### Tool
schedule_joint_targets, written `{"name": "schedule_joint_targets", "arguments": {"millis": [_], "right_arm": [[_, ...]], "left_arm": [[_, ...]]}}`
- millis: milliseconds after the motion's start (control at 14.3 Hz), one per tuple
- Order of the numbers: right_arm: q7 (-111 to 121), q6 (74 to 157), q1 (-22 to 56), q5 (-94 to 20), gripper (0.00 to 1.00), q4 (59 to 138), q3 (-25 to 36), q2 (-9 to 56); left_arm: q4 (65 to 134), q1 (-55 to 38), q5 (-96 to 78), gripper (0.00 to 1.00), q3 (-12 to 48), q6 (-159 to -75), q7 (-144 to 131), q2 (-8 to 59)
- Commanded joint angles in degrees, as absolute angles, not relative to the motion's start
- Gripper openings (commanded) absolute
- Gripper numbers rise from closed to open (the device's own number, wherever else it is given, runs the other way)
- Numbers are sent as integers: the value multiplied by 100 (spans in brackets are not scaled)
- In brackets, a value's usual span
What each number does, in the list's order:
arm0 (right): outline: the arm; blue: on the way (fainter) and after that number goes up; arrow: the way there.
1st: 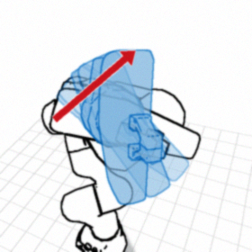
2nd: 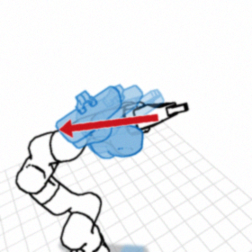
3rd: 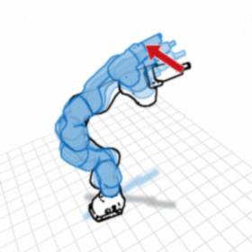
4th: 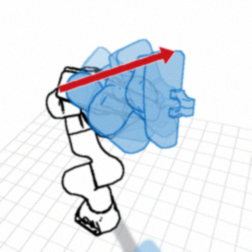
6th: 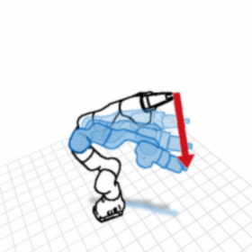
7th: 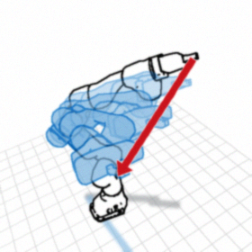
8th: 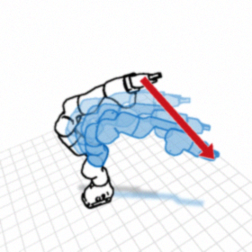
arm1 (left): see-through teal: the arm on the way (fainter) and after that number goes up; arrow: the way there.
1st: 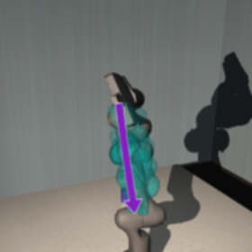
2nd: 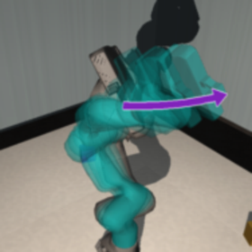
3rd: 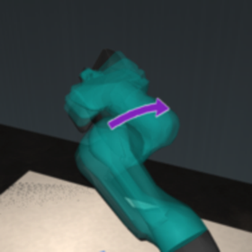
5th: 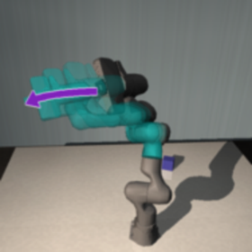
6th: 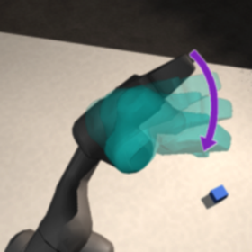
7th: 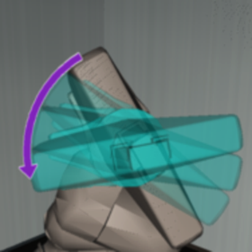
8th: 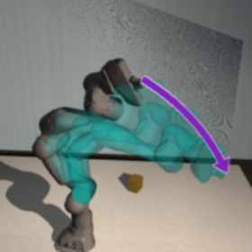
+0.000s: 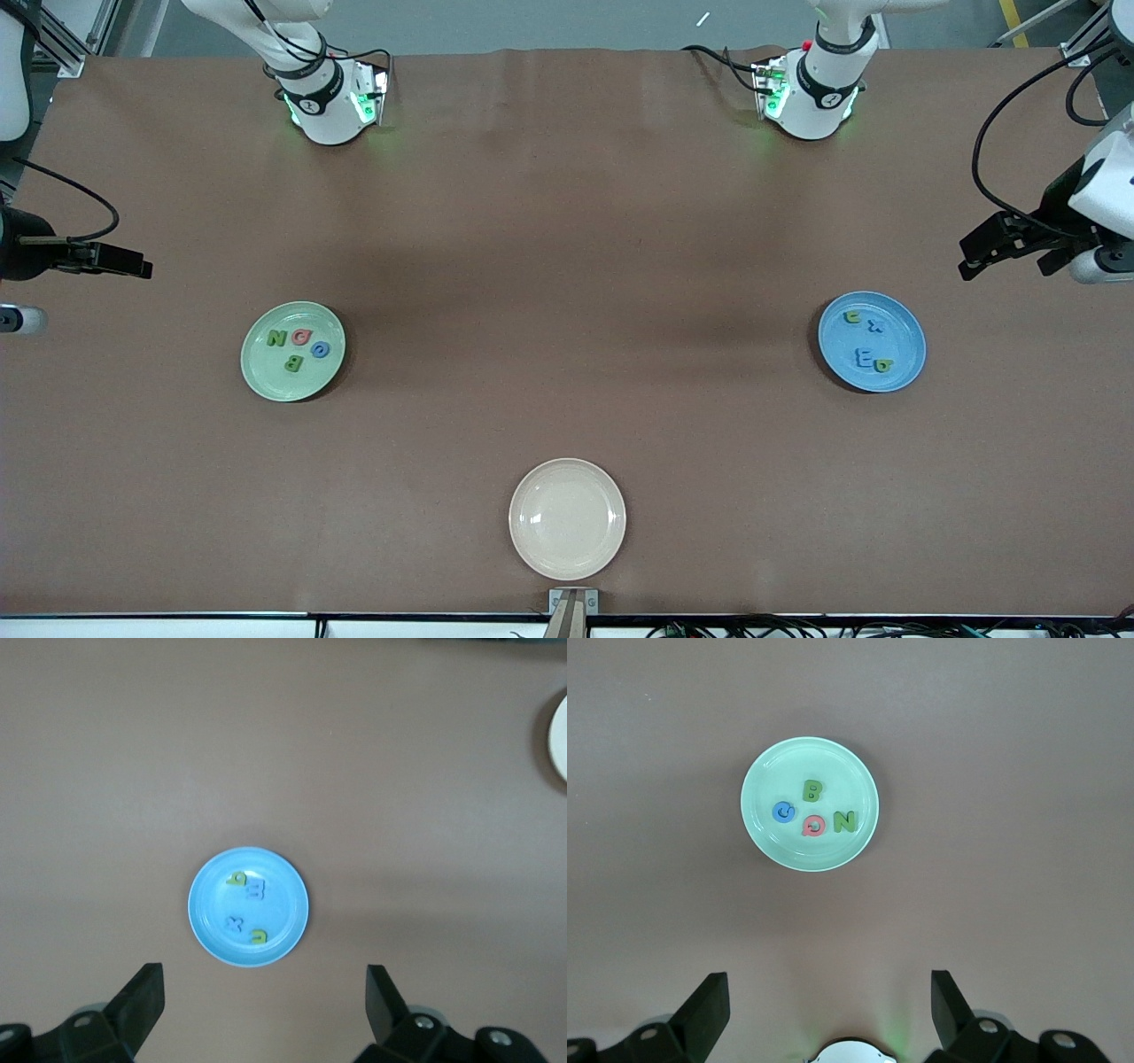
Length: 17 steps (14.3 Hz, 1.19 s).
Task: Sort upper and lower case letters into plates
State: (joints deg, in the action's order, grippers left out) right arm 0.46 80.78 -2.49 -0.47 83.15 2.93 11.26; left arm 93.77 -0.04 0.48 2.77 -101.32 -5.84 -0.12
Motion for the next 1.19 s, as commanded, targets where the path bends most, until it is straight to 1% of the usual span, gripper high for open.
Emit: {"name": "schedule_joint_targets", "arguments": {"millis": [0,140,420,560,630,910,1120], "right_arm": [[35,8174,-203,0,100,8569,316,923],[35,8174,-45,-17,100,8596,483,914],[35,8174,0,-18,100,8622,518,905],[35,8174,-8,-17,100,8622,519,897],[35,8174,-26,-18,100,8613,519,905],[18,8191,-26,-18,100,8534,510,932],[26,8174,-61,-26,100,8420,510,941]], "left_arm": [[8859,26,-62,100,281,-9976,-457,290],[8868,44,-62,100,273,-9976,-448,246],[8833,53,-79,100,272,-9897,-466,114],[8396,53,-158,100,237,-9389,-466,184],[8324,70,-167,100,237,-9274,-448,202],[8463,333,-280,100,237,-8992,95,150],[8525,361,-440,100,263,-9035,45,141]]}}
